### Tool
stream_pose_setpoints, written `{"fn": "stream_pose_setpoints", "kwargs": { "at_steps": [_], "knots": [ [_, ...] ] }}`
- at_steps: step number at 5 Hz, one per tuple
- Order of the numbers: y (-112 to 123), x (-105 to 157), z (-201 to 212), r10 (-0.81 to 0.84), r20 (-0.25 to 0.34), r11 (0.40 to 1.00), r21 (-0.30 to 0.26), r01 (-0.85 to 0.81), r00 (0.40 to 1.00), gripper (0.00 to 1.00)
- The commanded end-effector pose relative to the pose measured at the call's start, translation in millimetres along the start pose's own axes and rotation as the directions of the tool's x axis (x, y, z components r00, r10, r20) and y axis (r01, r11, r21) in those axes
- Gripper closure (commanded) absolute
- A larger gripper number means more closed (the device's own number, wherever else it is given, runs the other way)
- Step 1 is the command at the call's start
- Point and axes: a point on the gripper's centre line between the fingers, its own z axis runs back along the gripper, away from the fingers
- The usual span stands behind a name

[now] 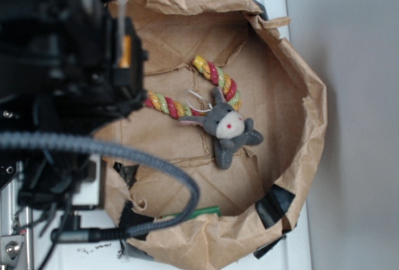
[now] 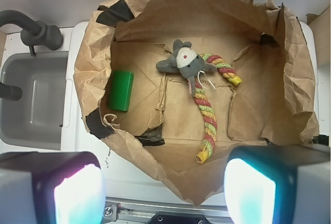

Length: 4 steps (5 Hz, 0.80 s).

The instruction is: Grab the multicolored rope.

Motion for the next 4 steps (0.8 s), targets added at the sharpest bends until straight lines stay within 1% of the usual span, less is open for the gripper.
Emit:
{"fn": "stream_pose_setpoints", "kwargs": {
  "at_steps": [1,2,3,4],
  "knots": [
    [2,3,7,0.009,0.03,1.0,0.003,-0.01,0.999,0.0],
    [22,4,-41,0.019,0.01,0.999,0.044,-0.019,1.0,0.0],
    [38,19,-82,0.045,0.039,0.998,0.049,-0.047,0.998,0.0],
    [49,32,-95,0.081,0.046,0.995,0.048,-0.083,0.996,0.0]
  ]
}}
